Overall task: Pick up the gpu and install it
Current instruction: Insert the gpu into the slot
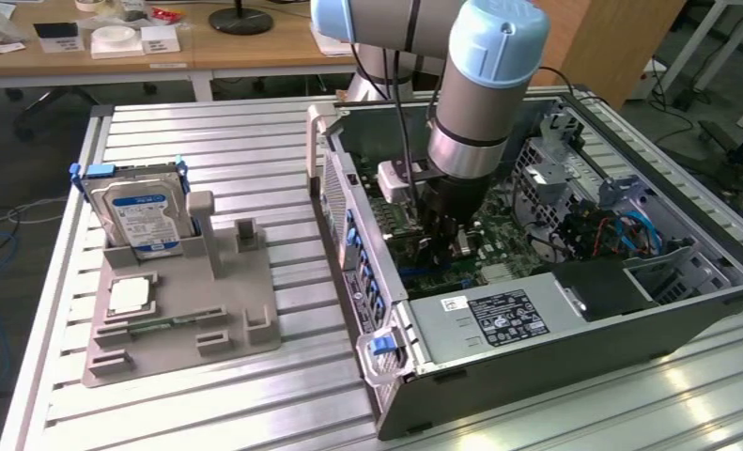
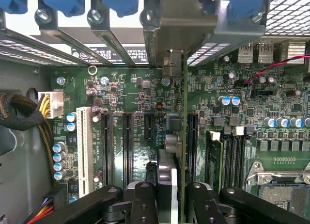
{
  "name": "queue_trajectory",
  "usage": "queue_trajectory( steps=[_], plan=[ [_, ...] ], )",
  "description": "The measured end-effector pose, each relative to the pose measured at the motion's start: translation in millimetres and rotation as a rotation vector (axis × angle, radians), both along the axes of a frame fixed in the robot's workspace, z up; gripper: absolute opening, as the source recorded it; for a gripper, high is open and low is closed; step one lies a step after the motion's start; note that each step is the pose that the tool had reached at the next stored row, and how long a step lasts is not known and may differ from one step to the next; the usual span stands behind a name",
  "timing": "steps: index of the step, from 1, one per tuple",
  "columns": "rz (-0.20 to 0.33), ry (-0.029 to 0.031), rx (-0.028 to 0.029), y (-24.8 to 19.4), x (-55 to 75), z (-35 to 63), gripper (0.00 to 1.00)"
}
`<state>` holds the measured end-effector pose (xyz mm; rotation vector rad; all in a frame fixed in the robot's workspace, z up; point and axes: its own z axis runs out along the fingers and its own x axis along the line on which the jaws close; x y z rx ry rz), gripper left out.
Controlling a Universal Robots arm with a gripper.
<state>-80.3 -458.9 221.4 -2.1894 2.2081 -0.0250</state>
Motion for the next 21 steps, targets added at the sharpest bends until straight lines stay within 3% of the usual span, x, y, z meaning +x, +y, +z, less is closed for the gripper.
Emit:
queue_trajectory(
  steps=[18, 21],
  plan=[
    [0.0, -0.0001, 0.0001, 0.0, 0.0, -5.9, 0.28],
    [0.0, -0.0004, -0.0002, 0.0, -1.4, -10.6, 0.28]
  ],
)
